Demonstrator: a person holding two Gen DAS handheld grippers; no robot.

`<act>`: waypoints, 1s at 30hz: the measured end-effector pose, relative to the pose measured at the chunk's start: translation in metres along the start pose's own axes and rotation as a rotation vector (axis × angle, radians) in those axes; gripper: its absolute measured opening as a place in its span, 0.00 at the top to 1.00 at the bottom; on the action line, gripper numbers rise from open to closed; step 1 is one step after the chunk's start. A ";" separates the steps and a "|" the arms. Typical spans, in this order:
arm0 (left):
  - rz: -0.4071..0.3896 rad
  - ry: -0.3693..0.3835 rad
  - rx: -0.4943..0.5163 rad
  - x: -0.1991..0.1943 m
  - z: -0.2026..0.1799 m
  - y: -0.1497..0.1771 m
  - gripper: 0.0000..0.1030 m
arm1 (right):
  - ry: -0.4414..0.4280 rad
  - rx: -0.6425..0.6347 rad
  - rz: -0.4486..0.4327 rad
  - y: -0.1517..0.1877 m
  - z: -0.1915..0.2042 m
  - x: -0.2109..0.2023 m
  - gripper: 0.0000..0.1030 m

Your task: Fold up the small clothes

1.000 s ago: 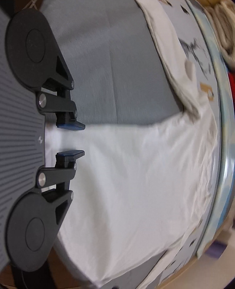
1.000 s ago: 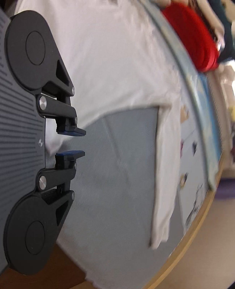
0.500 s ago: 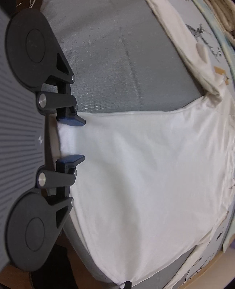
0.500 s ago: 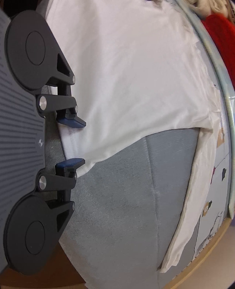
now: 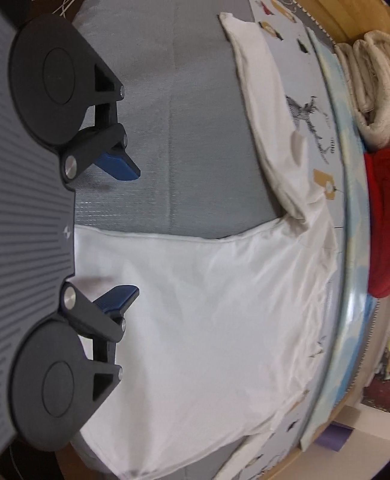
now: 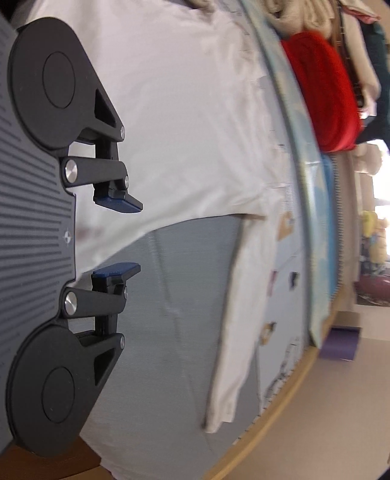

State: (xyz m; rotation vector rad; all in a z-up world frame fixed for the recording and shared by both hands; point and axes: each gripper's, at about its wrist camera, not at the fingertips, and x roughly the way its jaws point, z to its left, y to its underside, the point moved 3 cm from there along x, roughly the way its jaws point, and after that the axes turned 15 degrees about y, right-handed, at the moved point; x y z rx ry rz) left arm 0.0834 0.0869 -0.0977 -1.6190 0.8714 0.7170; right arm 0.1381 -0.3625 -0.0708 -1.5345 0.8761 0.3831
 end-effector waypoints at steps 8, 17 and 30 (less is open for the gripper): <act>-0.119 -0.026 -0.014 -0.019 -0.001 -0.017 0.21 | -0.101 0.073 -0.092 -0.030 0.020 -0.020 0.58; -0.224 0.069 -0.050 -0.061 0.007 -0.067 0.21 | -0.206 0.060 -0.195 -0.072 0.060 -0.051 0.41; -0.320 0.024 0.056 -0.054 0.077 -0.179 0.14 | -0.302 0.015 -0.279 -0.153 0.111 -0.076 0.41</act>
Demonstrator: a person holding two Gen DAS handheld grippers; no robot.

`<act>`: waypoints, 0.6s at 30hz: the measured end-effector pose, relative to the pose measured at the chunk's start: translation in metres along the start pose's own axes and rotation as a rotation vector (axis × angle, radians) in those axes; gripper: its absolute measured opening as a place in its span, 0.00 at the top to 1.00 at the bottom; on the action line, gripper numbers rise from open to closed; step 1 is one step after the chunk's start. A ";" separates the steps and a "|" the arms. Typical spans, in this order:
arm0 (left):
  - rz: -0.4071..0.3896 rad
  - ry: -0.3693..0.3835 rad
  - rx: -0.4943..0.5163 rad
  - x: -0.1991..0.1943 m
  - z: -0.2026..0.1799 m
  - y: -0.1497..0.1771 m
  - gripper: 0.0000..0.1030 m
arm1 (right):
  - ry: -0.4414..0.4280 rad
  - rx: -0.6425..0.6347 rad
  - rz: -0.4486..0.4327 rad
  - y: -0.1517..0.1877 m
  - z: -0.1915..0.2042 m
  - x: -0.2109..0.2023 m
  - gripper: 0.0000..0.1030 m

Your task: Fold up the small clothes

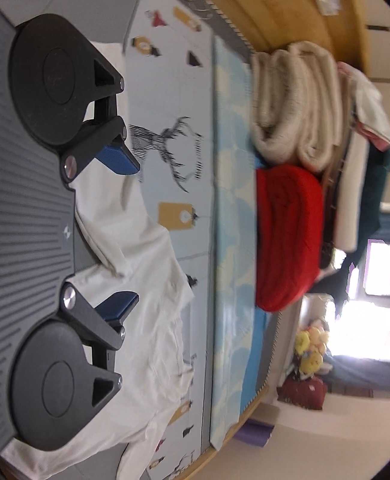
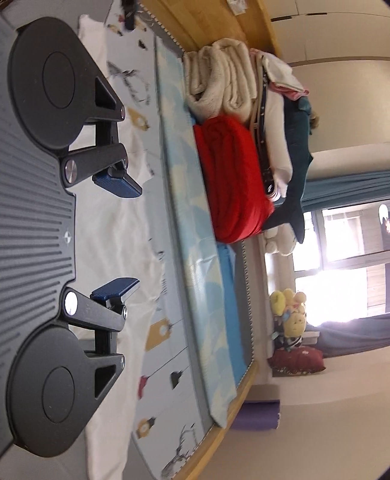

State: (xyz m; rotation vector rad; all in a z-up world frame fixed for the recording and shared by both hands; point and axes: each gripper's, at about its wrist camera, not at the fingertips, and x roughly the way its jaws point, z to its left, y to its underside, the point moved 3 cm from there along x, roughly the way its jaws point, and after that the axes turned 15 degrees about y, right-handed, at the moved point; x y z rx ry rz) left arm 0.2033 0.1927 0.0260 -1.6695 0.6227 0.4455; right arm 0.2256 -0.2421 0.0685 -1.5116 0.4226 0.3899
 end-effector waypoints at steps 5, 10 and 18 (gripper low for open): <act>0.019 -0.061 -0.004 0.019 0.026 -0.001 0.19 | -0.044 -0.092 -0.018 -0.024 0.033 0.021 0.41; 0.054 -0.082 0.060 0.034 0.039 0.002 0.37 | -0.070 -0.127 -0.044 -0.051 0.064 0.049 0.41; 0.066 -0.041 -0.051 0.038 0.078 0.001 0.74 | -0.045 -0.132 -0.116 -0.068 0.080 0.092 0.48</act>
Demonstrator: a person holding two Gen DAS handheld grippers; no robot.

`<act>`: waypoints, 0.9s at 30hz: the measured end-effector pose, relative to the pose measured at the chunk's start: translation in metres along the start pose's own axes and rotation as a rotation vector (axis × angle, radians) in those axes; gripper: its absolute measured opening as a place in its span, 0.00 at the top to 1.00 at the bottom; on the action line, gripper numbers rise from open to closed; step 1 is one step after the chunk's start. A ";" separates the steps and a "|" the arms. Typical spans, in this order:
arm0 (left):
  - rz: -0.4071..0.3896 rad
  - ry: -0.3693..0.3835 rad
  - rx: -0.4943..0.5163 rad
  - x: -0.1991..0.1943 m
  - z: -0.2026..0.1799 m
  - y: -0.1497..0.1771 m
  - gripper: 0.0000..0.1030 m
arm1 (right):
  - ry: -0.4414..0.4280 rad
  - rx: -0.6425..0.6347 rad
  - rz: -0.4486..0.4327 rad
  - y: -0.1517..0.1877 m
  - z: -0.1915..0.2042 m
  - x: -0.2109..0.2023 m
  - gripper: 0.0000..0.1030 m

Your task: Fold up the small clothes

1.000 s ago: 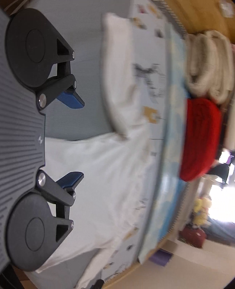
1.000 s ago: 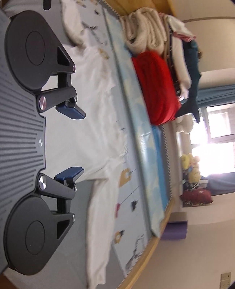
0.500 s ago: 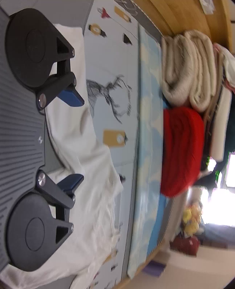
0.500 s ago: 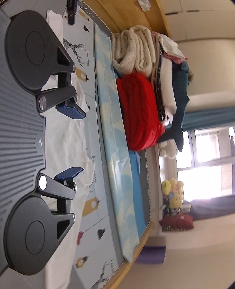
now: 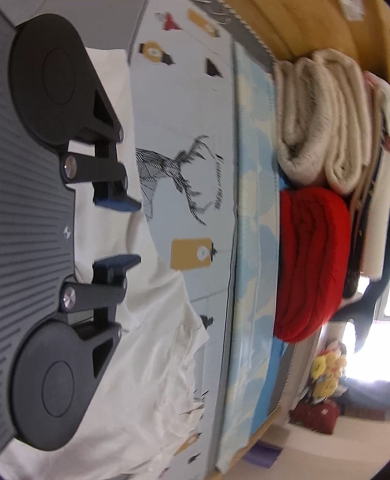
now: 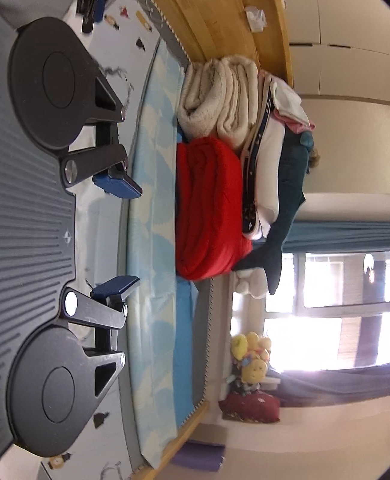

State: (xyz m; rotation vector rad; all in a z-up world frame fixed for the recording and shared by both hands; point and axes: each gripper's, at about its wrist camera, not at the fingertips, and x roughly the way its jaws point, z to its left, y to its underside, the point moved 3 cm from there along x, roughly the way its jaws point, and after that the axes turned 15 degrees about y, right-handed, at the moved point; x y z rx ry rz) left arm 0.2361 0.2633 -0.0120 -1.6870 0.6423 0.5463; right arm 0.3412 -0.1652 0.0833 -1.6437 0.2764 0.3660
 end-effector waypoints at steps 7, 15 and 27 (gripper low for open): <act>0.029 -0.021 -0.086 0.006 0.050 0.006 0.80 | -0.001 0.029 0.061 0.019 0.002 0.031 0.70; 0.040 -0.081 -0.402 -0.003 0.140 0.032 0.73 | -0.035 -0.017 0.092 0.031 0.019 0.048 0.76; 0.065 -0.223 -0.736 -0.013 0.231 0.078 0.64 | -0.049 -0.085 0.114 0.039 0.030 0.053 0.77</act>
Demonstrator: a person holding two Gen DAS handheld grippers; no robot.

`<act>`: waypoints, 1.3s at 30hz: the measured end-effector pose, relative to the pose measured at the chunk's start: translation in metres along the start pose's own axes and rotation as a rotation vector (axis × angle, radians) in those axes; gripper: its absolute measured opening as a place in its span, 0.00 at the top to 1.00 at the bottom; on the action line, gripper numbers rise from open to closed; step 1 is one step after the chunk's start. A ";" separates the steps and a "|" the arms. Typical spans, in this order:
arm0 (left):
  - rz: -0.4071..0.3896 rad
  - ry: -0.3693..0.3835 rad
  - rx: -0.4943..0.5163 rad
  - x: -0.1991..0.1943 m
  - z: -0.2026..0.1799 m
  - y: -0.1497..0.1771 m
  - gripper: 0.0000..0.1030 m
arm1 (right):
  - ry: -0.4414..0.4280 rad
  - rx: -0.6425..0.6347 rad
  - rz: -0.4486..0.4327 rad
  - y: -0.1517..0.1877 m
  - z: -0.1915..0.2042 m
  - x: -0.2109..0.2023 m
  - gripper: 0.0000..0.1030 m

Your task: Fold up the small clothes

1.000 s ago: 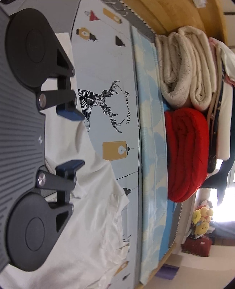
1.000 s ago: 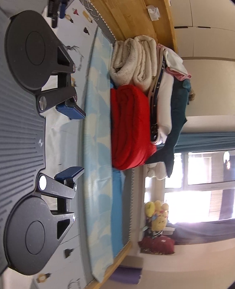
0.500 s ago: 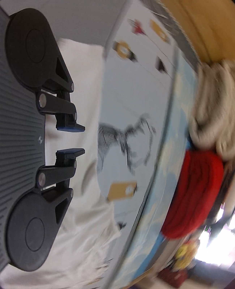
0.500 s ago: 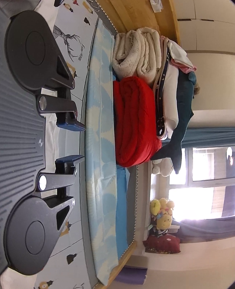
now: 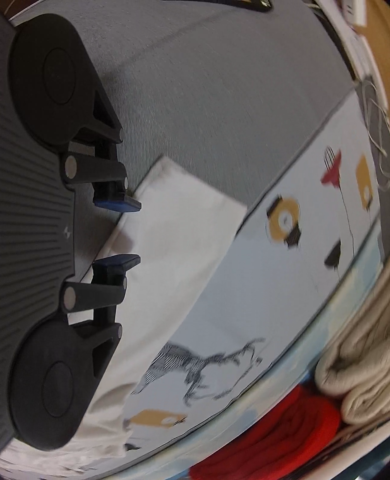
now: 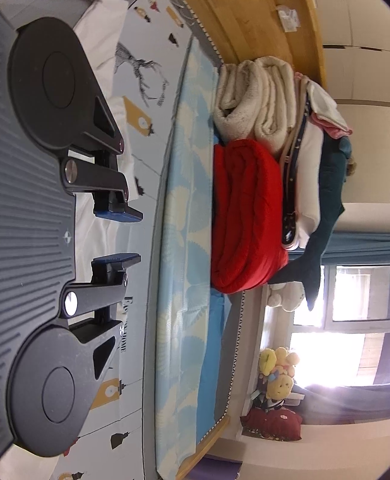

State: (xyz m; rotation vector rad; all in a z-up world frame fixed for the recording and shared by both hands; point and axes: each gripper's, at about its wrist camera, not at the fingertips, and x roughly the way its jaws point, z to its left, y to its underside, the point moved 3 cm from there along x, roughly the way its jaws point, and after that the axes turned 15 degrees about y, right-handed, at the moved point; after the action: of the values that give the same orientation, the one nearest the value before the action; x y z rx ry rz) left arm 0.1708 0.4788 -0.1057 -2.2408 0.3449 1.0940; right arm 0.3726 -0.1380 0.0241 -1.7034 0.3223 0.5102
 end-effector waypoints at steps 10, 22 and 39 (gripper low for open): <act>-0.021 -0.024 -0.155 0.010 0.026 -0.003 0.59 | 0.002 -0.030 -0.001 0.003 0.005 0.001 0.77; -0.201 -0.067 0.111 -0.010 -0.048 -0.012 0.97 | -0.006 -0.028 -0.004 0.003 0.006 0.000 0.77; 0.135 0.628 0.581 0.026 -0.364 0.159 0.95 | -0.169 0.207 0.310 0.019 -0.003 0.038 0.76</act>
State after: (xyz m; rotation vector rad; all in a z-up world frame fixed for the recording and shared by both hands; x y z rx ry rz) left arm 0.3374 0.1269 -0.0206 -1.9772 0.9487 0.2504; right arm 0.3965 -0.1426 -0.0106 -1.4063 0.5029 0.8152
